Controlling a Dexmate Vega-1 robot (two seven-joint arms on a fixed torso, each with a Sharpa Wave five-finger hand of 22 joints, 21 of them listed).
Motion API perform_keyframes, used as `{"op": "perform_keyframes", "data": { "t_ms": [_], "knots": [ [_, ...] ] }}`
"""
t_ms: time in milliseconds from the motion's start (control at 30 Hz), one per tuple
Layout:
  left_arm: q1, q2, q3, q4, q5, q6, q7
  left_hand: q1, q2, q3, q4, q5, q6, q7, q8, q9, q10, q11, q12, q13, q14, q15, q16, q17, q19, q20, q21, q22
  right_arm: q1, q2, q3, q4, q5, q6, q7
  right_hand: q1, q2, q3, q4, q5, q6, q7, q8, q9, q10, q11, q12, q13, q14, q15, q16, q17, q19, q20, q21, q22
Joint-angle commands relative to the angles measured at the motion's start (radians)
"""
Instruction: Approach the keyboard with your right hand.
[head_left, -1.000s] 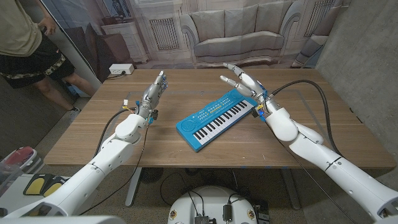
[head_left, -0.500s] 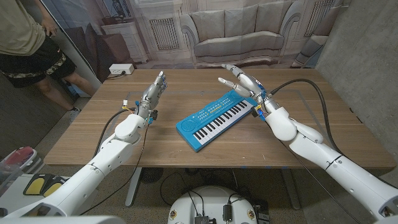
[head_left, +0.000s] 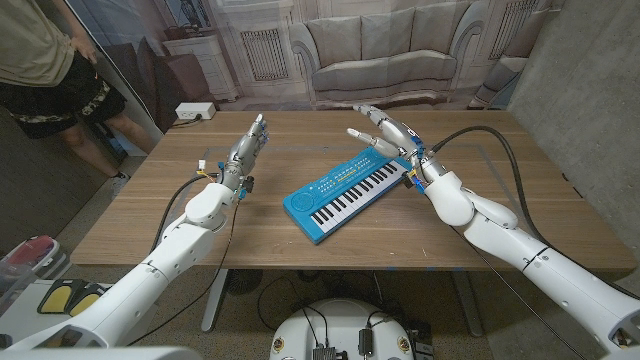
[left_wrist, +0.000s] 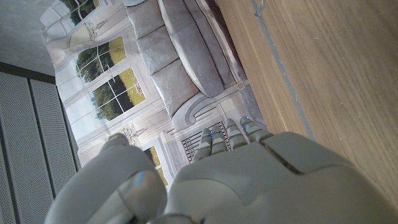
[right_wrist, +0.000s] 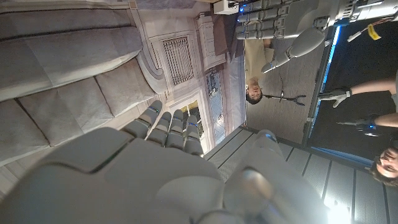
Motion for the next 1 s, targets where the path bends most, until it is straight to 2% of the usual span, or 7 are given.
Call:
{"op": "perform_keyframes", "data": {
  "t_ms": [33,733,1000],
  "knots": [
    [0.001,0.003,0.001,-0.001,0.000,0.004,0.002,0.008,0.000,-0.004,0.002,-0.006,0.006,0.005,-0.004,0.003,-0.003,-0.006,-0.001,0.002,-0.001,0.001,-0.002,0.004,-0.008,-0.022,0.000,0.002,0.011,-0.005,-0.019,-0.005,-0.037,-0.026,-0.011,0.009,-0.001,0.001,-0.007,0.004,0.013,-0.001,0.007,0.004,0.008,0.000,0.002,0.005,0.009,0.001,0.000,0.004,0.011,-0.032,-0.001,0.004],
    [-0.010,0.005,0.007,-0.004,0.003,0.015,-0.003,0.012,0.001,-0.007,0.001,-0.008,0.006,0.004,-0.005,0.003,-0.004,-0.004,-0.001,0.002,-0.002,0.001,-0.002,0.004,-0.009,-0.021,0.001,0.002,-0.002,-0.019,-0.038,-0.040,-0.133,-0.110,-0.066,0.009,0.002,0.001,-0.008,0.004,0.016,-0.003,0.007,0.005,0.014,0.001,0.002,0.005,0.010,0.001,-0.001,0.005,0.013,-0.032,-0.006,0.004],
    [-0.006,0.005,0.005,-0.010,0.006,0.010,0.002,0.014,0.001,-0.008,0.000,-0.008,0.007,0.004,-0.004,0.003,-0.003,-0.006,-0.001,0.002,-0.002,0.001,-0.002,0.004,-0.009,-0.020,0.001,0.002,0.001,-0.029,-0.047,-0.050,-0.134,-0.126,-0.050,0.008,0.003,0.000,-0.007,0.004,0.018,-0.004,0.006,0.005,0.015,0.000,0.001,0.005,0.011,-0.001,0.000,0.005,0.014,-0.031,-0.008,0.004]
  ]
}}
